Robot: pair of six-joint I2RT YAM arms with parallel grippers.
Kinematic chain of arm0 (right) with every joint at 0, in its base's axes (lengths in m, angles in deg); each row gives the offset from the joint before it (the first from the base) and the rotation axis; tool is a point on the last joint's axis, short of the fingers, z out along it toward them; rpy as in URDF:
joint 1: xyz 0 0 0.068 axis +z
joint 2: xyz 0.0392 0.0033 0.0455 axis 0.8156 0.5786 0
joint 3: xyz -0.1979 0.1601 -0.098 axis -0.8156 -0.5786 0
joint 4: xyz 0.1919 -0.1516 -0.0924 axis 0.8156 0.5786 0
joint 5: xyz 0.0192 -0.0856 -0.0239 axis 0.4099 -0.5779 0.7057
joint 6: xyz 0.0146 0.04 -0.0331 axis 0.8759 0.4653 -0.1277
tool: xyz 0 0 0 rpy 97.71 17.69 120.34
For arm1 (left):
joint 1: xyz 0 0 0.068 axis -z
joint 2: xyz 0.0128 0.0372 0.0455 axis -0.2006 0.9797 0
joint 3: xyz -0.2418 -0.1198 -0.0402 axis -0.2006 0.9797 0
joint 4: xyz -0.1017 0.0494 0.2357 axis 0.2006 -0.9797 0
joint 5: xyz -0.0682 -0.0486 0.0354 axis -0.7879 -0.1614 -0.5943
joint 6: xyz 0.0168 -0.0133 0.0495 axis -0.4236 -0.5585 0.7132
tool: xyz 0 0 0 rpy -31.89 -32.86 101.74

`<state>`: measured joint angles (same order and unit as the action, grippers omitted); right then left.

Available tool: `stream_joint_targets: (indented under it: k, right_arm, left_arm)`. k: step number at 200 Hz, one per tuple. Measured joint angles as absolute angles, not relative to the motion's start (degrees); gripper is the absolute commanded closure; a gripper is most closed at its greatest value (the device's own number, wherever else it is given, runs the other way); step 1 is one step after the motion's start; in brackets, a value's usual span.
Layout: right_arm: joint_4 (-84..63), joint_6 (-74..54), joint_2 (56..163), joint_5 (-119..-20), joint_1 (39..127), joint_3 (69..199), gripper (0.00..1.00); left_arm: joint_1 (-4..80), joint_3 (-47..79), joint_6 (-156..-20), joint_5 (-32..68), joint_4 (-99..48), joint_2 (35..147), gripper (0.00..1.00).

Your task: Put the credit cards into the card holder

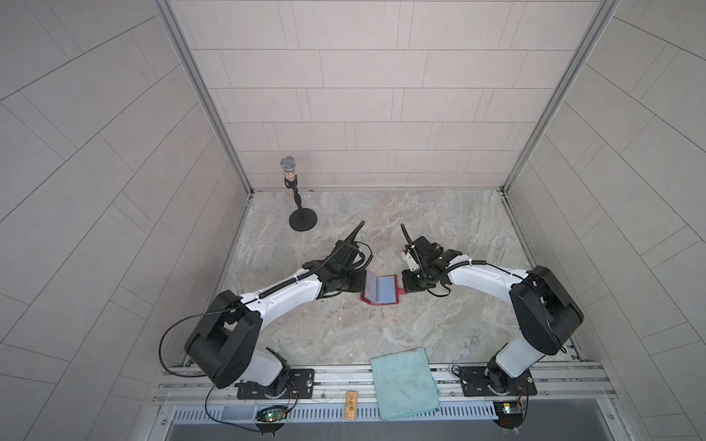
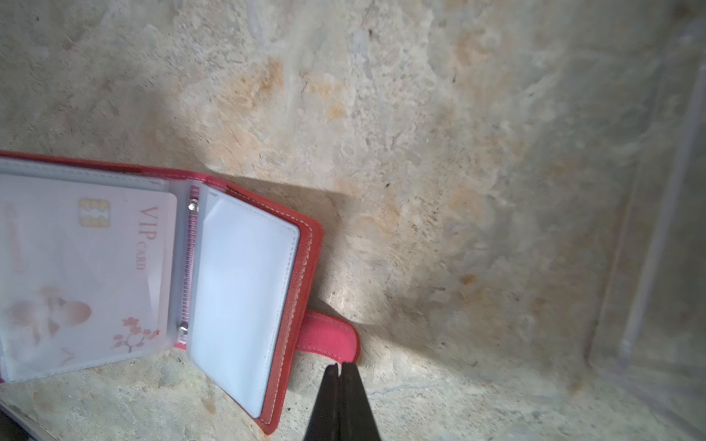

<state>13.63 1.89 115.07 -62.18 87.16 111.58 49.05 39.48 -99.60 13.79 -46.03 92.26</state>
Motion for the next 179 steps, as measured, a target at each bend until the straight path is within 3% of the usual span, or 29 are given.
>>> stream_joint_targets:
  k: [110, 179]
  right_arm:
    - [9.7, 3.6, 113.3, -59.1, 86.1, 109.0, 1.0]
    - [7.8, 4.3, 113.3, -58.6, 85.4, 107.8, 1.0]
  left_arm:
    - [56.7, 30.3, -97.2, 21.7, -51.6, 98.8, 1.0]
    - [59.8, 27.5, -97.4, 22.2, -51.3, 101.9, 0.86]
